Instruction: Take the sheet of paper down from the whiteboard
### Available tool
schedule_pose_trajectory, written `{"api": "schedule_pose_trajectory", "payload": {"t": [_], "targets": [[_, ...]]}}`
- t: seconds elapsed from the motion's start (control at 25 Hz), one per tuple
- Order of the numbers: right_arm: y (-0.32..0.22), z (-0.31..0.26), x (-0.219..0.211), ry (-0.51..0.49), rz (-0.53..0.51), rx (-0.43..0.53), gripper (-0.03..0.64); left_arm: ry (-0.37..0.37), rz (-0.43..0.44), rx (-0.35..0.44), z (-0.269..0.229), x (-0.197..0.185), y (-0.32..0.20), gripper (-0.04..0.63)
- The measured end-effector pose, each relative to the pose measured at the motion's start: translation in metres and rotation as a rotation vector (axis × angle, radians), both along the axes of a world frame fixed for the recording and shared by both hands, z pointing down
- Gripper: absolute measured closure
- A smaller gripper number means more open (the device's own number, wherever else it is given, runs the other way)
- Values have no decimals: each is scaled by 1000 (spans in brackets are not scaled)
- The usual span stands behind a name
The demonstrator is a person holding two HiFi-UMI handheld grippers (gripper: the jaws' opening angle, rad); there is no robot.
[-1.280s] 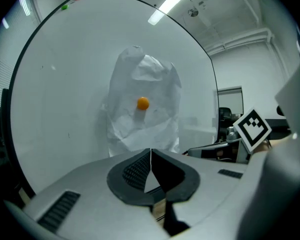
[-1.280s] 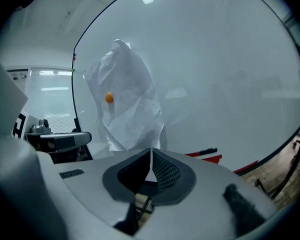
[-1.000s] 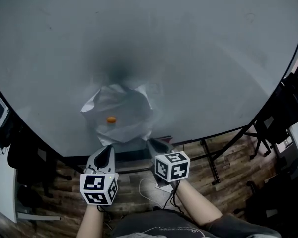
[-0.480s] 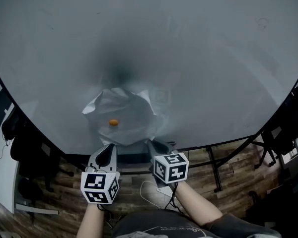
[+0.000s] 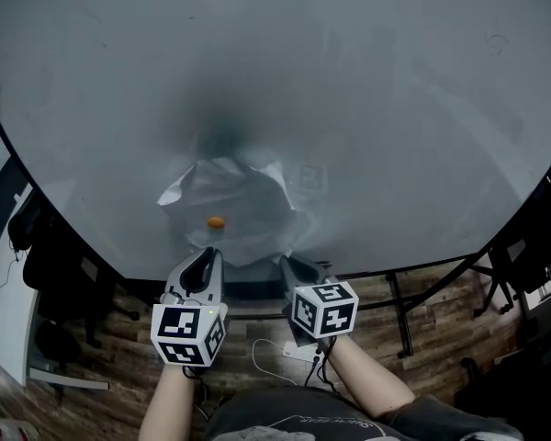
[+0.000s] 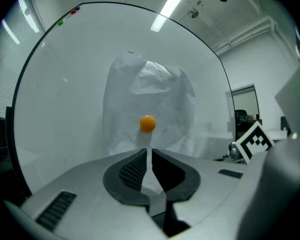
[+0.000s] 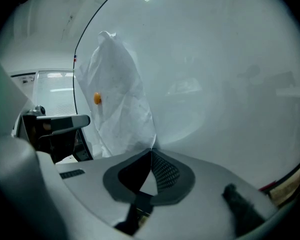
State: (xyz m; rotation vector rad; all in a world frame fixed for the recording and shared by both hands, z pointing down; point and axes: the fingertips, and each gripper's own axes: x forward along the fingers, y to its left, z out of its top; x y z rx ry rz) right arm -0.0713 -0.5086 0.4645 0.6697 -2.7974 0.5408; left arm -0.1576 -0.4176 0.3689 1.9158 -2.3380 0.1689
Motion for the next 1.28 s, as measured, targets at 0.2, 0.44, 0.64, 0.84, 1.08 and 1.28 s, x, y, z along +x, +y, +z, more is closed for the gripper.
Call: {"api": "schedule_pose_trajectory", "payload": {"t": [0.2, 0.44, 0.64, 0.84, 1.08, 1.28], "targets": [[-1, 0, -3, -2, -3, -7, 594, -26, -15, 64, -23, 5, -10, 472], [-1, 0, -4, -2, -12, -11, 594, -44, -61, 94, -39, 0, -16, 429], [0, 1, -5, -5, -20, -18, 594, -48, -79, 80, -44, -1, -24, 396], [-1, 1, -4, -11, -26, -22, 594, -21, -127, 54, -42, -5, -30, 397], [-1, 1, -5, -14, -38, -24, 594, 4, -184, 48, -42, -12, -28, 454], [0, 3, -4, -14, -49, -25, 594, -19, -189, 20, -42, -12, -28, 468]]}}
